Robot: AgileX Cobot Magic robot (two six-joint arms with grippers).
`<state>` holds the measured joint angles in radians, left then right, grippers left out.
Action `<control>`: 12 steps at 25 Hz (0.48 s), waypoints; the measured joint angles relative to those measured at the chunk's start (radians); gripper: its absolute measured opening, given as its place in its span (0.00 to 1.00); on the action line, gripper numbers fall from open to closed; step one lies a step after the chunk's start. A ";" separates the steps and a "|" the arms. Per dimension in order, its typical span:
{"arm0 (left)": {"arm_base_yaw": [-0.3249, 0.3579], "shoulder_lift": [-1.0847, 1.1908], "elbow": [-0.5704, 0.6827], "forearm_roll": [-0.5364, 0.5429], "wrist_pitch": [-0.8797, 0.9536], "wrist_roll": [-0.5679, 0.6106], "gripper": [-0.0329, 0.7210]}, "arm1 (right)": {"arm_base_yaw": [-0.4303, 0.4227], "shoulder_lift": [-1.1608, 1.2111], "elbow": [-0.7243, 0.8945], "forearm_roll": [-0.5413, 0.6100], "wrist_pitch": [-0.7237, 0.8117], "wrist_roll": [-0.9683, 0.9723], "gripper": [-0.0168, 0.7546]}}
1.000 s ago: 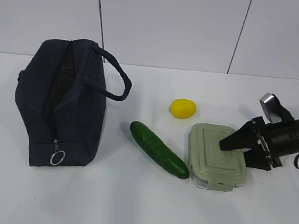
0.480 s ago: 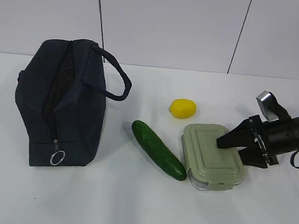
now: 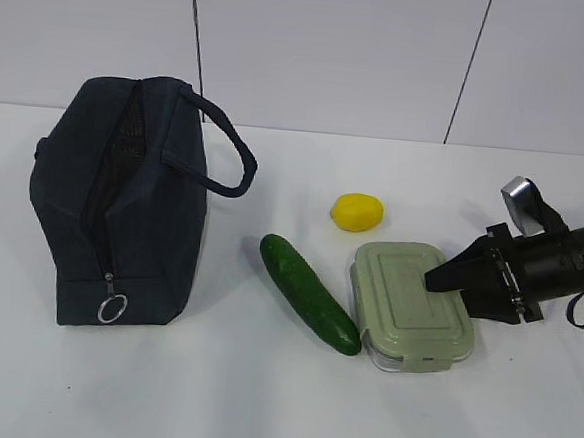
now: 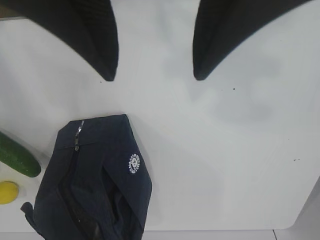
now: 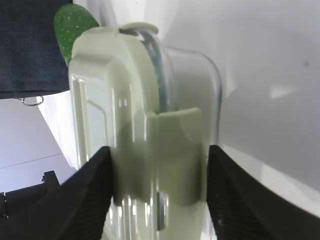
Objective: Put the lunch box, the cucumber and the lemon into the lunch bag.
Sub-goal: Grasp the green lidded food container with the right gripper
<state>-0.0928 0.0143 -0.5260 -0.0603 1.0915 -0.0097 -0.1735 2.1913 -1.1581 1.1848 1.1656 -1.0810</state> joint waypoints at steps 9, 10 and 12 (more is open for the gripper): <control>0.000 0.000 0.000 0.000 0.000 0.000 0.49 | 0.000 0.000 0.000 0.000 0.000 0.000 0.60; 0.000 0.000 0.000 0.000 0.000 0.000 0.49 | 0.000 0.000 0.000 0.000 0.000 0.000 0.60; 0.000 0.000 0.000 0.000 0.000 0.000 0.49 | 0.000 0.000 0.000 0.000 0.000 0.000 0.60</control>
<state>-0.0928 0.0143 -0.5260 -0.0603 1.0915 -0.0097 -0.1735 2.1913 -1.1581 1.1848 1.1656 -1.0810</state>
